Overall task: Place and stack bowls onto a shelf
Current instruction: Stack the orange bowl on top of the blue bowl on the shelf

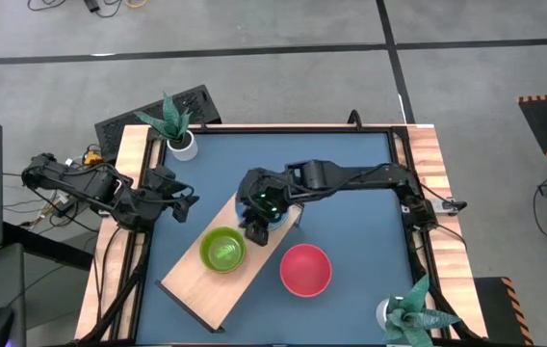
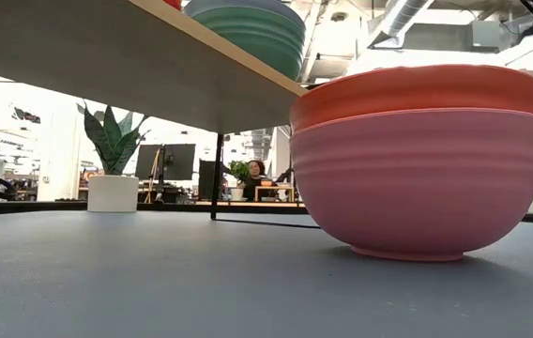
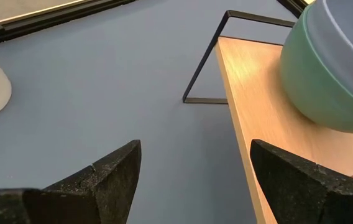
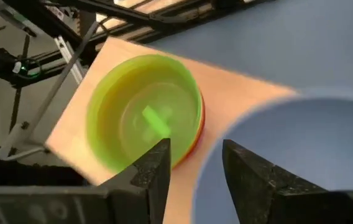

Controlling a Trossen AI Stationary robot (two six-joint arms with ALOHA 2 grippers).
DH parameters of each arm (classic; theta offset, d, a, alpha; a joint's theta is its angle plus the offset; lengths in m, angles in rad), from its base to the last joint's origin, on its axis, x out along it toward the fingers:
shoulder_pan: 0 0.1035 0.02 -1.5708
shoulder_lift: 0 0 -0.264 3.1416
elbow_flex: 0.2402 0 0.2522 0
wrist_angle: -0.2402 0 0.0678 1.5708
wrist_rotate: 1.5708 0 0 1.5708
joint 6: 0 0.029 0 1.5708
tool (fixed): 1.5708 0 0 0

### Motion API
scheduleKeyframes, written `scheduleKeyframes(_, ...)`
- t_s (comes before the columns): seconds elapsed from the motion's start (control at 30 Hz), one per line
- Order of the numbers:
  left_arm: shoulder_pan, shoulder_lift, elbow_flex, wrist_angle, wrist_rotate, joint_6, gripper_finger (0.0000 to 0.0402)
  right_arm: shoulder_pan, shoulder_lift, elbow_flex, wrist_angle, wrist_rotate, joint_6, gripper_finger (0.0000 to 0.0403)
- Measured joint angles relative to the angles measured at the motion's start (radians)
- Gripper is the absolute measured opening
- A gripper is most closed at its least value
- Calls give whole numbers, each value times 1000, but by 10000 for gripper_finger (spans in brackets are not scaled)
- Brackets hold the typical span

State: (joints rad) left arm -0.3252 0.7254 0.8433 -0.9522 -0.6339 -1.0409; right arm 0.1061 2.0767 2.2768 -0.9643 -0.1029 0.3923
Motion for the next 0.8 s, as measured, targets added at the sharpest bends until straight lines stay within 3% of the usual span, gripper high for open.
scheduleKeyframes(0.13, 0, -7, 0, 1, 0, 7, 286, 27, -14, 67, -306, 78, 97, 166)
scheduleKeyframes(0.3, 0, -14, 0, 0, 9, 8, 286, 89, -12, 56, -604, 291, 361, 162)
scheduleKeyframes(0.57, 0, -34, 0, 1, 85, 28, 286, 171, -87, -209, -607, 284, 547, 173)
scheduleKeyframes(0.7, 0, -46, 0, 0, 76, 54, 286, 171, -147, -394, -491, 259, 613, 180)
scheduleKeyframes(0.8, 0, -53, 0, 1, 63, 61, 286, 161, -189, -449, -421, 254, 604, 184)
